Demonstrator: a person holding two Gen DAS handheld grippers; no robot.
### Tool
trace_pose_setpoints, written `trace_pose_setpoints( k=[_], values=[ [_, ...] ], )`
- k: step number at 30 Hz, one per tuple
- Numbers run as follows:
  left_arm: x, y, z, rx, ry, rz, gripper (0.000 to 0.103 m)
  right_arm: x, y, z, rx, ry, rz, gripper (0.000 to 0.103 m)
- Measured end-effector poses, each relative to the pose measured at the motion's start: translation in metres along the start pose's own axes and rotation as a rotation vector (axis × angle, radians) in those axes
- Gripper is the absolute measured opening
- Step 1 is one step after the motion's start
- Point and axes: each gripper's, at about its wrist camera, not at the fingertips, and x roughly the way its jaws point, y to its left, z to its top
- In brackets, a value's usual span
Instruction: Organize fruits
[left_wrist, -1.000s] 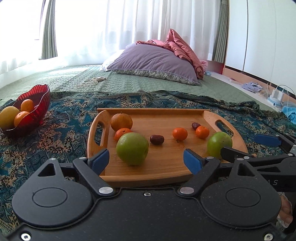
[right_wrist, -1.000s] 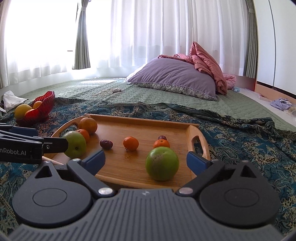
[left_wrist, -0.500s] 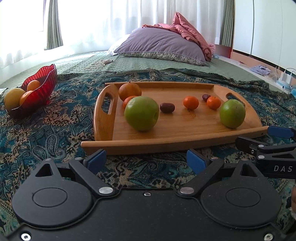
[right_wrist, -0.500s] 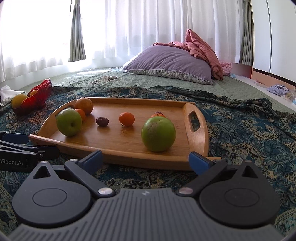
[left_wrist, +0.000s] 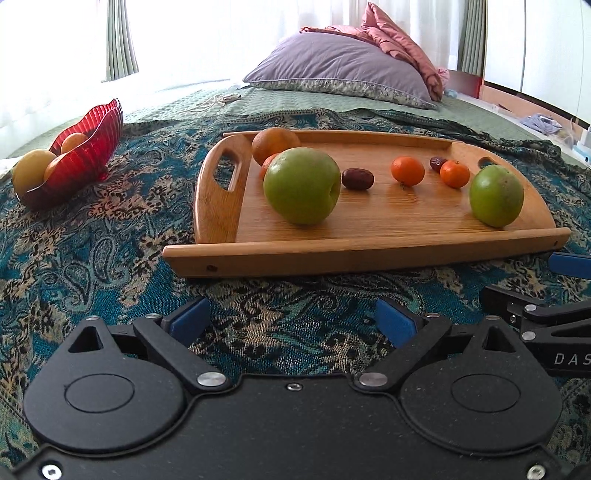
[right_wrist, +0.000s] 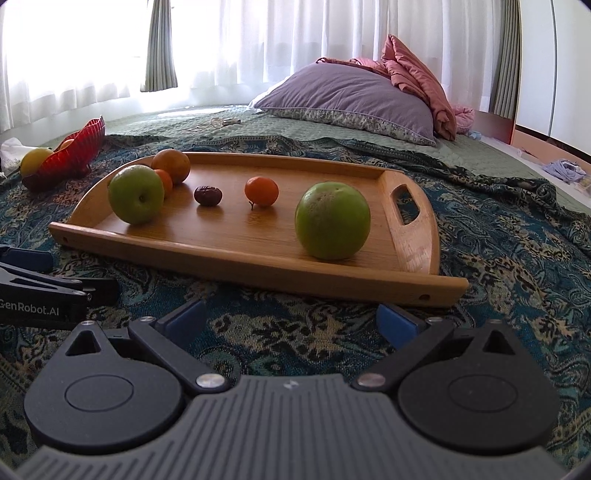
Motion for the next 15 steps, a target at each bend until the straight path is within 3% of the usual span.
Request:
trace_pose_setpoints(
  k=[5, 15],
  values=[
    [0.005, -0.003, 0.000, -0.002, 0.001, 0.023, 0.103, 0.006, 0.001, -0.003, -0.003, 0.021, 0.015, 0.103],
    [0.011, 0.000, 0.000, -0.011, 0.007, 0.012, 0.103, 0.009, -0.001, -0.006, 0.008, 0.021, 0.025, 0.103]
  ],
)
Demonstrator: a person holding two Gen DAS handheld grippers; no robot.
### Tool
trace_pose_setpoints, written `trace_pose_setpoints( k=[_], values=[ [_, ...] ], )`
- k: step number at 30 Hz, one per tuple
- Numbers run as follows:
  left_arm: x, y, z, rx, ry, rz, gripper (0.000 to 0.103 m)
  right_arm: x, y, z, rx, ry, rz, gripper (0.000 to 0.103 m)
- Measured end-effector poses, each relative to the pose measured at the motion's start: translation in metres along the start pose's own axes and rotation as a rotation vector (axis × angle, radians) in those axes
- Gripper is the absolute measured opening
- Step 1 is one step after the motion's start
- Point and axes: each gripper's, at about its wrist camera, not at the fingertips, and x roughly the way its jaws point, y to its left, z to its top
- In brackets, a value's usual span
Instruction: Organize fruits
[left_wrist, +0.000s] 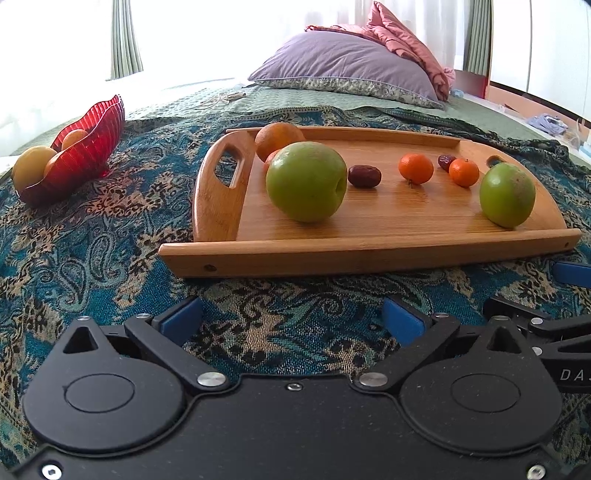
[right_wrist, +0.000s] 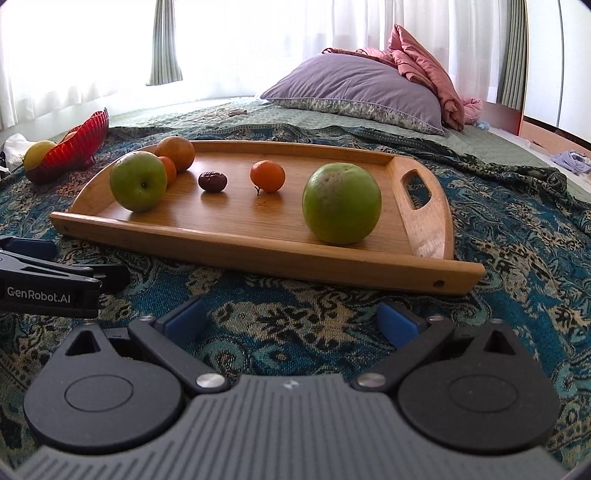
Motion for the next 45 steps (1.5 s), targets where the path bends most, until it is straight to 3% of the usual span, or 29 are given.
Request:
trace_pose_setpoints(
  k=[45],
  values=[
    [-0.0011, 0.0011, -0.0041, -0.003, -0.012, -0.009, 0.103, -0.0034, 0.0031, -0.0028, -0.017, -0.019, -0.020, 0.103]
  ],
)
